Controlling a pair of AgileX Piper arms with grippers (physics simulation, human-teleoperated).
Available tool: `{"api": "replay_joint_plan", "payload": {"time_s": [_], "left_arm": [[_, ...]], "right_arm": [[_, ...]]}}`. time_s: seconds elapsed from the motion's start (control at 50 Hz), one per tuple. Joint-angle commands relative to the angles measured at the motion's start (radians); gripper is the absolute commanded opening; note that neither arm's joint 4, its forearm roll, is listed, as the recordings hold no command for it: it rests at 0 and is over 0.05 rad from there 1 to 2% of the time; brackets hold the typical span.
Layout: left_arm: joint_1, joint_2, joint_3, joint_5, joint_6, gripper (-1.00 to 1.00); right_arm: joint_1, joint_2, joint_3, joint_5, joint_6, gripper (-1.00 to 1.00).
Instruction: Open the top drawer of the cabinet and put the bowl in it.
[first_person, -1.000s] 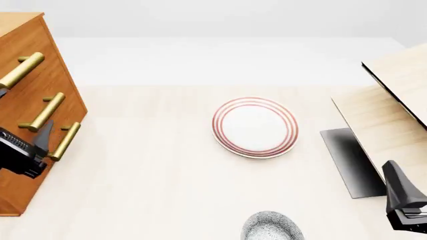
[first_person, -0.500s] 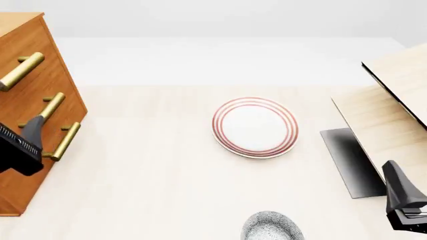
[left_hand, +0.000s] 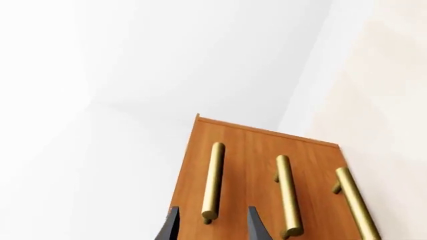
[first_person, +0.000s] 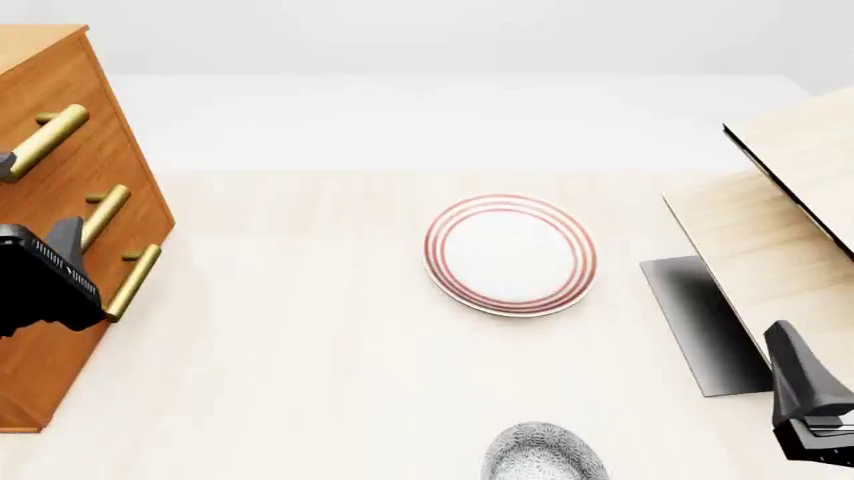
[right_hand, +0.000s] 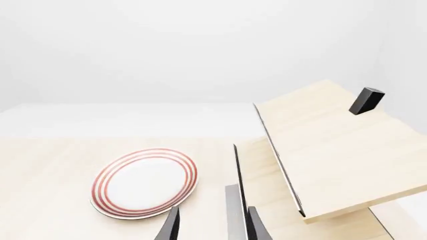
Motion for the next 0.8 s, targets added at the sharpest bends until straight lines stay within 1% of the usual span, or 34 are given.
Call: {"api": "replay_joint_plan", "payload": {"time_s": [0.02, 0.14, 0.3, 0.4, 0.8], "left_arm": [[0.030, 0.111, -0.008, -0.093, 0.020, 1.00], [0.035, 0.142, -0.033, -0.095, 0.016, 1.00], [0.068, 0.153, -0.047, -0.103, 0.029, 1.00], [0.083, 0.131, -0.070, -0.062, 0.019, 1.00], [0.103, 0.151, -0.146, 0.005, 0.024, 1.00]], "right_arm": [[0.000, -0.002, 0.001, 0.001, 0.000, 1.00], [0.000, -0.002, 0.001, 0.001, 0.000, 1.00], [0.000, -0.002, 0.001, 0.001, -0.001, 1.00], [0.000, -0.002, 0.001, 0.001, 0.000, 1.00], [0.000, -0.002, 0.001, 0.001, 0.000, 1.00]]}}
